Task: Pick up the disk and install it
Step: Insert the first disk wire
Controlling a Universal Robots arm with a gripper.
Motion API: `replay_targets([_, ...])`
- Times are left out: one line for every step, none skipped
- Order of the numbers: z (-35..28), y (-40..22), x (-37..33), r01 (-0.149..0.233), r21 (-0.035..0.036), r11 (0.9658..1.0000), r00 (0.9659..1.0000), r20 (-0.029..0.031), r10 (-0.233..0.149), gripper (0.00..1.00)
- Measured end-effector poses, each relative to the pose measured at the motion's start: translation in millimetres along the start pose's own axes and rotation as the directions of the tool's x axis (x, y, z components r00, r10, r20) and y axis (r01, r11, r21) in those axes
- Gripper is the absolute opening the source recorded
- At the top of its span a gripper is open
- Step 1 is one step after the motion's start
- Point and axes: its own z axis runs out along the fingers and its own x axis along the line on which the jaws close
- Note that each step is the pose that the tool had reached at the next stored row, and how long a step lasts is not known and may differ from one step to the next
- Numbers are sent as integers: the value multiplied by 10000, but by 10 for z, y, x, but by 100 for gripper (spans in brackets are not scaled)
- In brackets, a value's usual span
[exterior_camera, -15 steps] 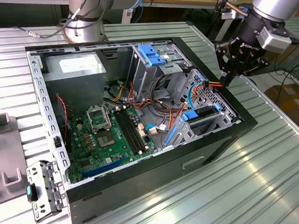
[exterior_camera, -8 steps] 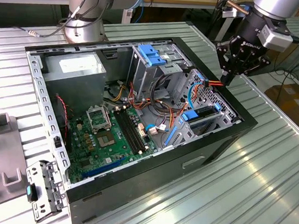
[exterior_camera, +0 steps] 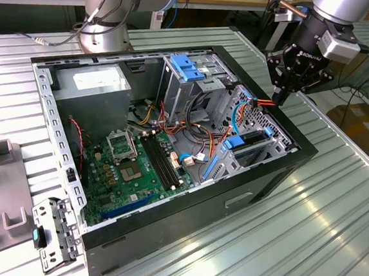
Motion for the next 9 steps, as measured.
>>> replay_targets([0,5,-7,-150,-7,9999,9999,2,150,16])
replay_targets([-1,13,-19,-184,-10,9998,9998,2,184,16])
replay_targets([0,26,-35,-187,-10,9998,9998,3,187,16])
replay_targets([0,34,-46,-187,-9,9998,9998,3,187,16])
replay_targets([0,43,-56,-186,-10,9998,9998,3,186,16])
replay_targets([0,55,-73,-186,-9,9998,9998,3,186,16])
replay_targets([0,63,-83,-186,-9,9998,9998,3,186,16])
replay_targets([-1,71,-94,-187,-9,9998,9998,3,187,16])
replay_targets([-1,79,-104,-187,-9,9998,9998,3,187,16])
